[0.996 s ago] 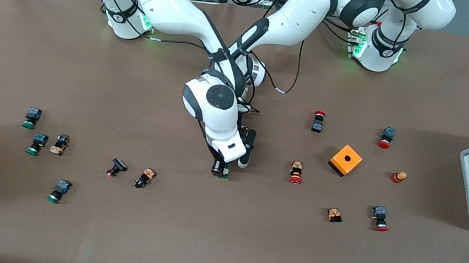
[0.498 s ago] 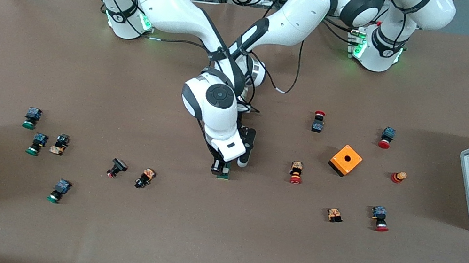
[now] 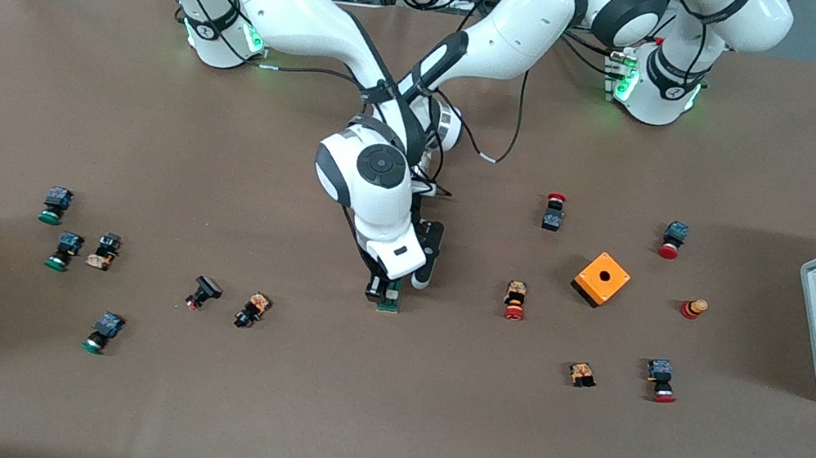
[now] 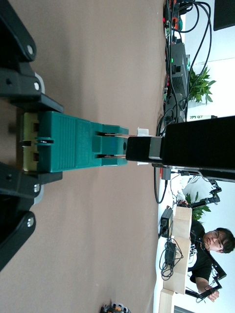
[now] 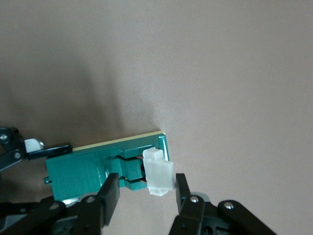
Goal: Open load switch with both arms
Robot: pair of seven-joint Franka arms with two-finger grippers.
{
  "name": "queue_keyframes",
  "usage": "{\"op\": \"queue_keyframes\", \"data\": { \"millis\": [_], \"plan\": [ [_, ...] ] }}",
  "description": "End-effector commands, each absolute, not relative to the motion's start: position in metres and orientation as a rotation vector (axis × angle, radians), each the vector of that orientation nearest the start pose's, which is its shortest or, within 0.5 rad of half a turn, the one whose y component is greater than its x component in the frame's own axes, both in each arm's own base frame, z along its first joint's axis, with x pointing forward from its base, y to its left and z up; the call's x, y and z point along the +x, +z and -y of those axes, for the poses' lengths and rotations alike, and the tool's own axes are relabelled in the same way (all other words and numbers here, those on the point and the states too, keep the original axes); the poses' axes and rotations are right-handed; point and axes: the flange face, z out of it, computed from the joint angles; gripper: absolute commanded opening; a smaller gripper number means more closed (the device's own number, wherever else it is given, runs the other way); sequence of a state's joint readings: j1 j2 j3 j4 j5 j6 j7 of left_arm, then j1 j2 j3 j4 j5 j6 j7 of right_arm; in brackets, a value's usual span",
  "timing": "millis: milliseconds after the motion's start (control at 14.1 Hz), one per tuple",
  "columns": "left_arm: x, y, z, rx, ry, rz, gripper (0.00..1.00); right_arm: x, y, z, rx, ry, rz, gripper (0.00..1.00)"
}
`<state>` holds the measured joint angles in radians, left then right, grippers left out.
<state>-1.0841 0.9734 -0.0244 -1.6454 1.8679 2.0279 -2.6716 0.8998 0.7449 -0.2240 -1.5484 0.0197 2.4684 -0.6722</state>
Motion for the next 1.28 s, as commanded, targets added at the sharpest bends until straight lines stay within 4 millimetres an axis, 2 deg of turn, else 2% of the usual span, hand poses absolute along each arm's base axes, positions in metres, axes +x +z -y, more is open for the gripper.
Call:
{"op": "queue_keyframes", "data": {
  "millis": [0, 142, 427, 1210],
  "plan": [
    [0.336, 0.05, 0.556, -2.543, -1.919, 0.093, 0.52, 0.535, 0.242, -0.47, -2.476, -0.269, 2.131, 0.54],
    [0.336, 0.05, 0.556, -2.543, -1.919, 0.093, 0.52, 0.531, 0.244, -0.474, -2.461, -0.271, 2.136, 0.54],
    [0.336, 0.05, 0.556, -2.543, -1.919, 0.093, 0.52, 0.528, 0.244, -0.468, -2.463, -0.255, 2.132, 0.54],
    [0.336, 0.05, 0.556, -2.543, -1.919, 0.093, 0.52, 0.525, 0.245, -0.467, -2.451, -0.247, 2.16, 0.54]
  ]
}}
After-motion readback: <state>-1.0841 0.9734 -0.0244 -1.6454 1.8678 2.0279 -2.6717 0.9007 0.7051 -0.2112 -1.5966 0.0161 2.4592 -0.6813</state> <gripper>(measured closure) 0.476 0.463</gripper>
